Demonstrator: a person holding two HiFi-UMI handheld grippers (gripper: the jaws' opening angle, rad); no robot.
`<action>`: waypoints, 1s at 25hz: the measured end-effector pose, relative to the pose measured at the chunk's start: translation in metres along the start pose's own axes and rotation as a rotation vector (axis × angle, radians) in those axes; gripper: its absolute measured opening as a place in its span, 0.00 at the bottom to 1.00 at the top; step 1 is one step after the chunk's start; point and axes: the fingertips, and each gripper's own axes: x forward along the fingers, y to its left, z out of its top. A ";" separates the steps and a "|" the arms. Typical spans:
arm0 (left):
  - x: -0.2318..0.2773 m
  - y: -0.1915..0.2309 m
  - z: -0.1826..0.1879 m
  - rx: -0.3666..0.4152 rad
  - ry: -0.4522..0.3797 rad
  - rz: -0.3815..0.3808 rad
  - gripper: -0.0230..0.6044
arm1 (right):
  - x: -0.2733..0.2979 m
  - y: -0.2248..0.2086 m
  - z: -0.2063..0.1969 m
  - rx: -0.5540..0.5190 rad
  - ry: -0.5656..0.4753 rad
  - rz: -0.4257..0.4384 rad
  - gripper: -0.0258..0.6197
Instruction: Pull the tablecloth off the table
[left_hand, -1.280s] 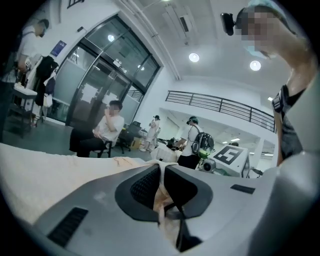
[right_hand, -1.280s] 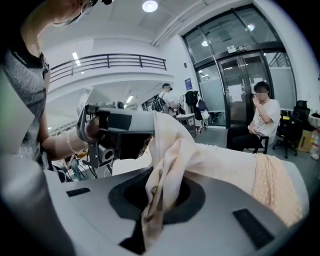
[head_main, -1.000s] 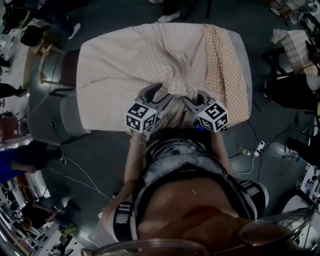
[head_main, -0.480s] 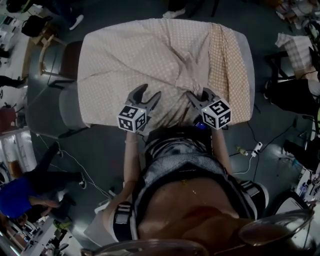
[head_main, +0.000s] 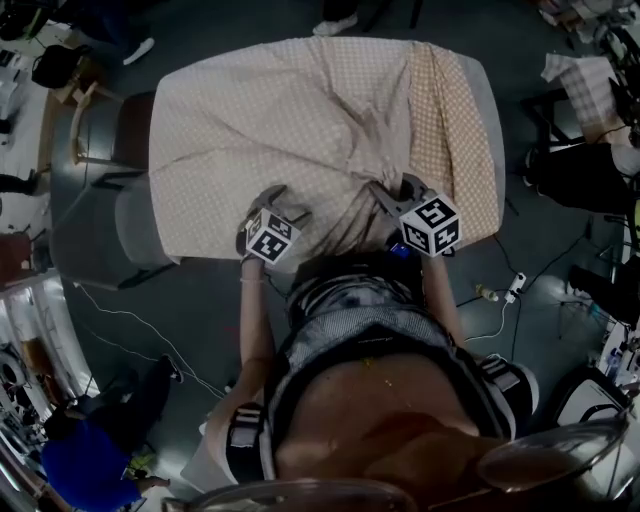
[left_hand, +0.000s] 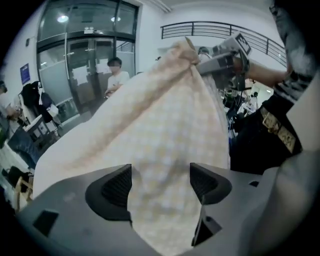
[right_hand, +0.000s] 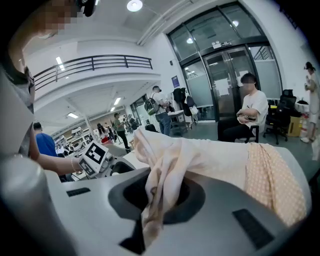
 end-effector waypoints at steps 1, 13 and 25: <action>0.006 -0.001 -0.004 0.031 0.027 0.001 0.58 | 0.000 0.000 0.000 0.000 0.000 0.000 0.17; 0.020 0.004 0.010 -0.101 -0.016 -0.006 0.05 | -0.009 0.000 -0.003 0.004 -0.009 -0.003 0.17; -0.027 0.016 0.087 -0.587 -0.464 -0.135 0.05 | -0.009 0.004 -0.002 -0.013 -0.011 0.030 0.17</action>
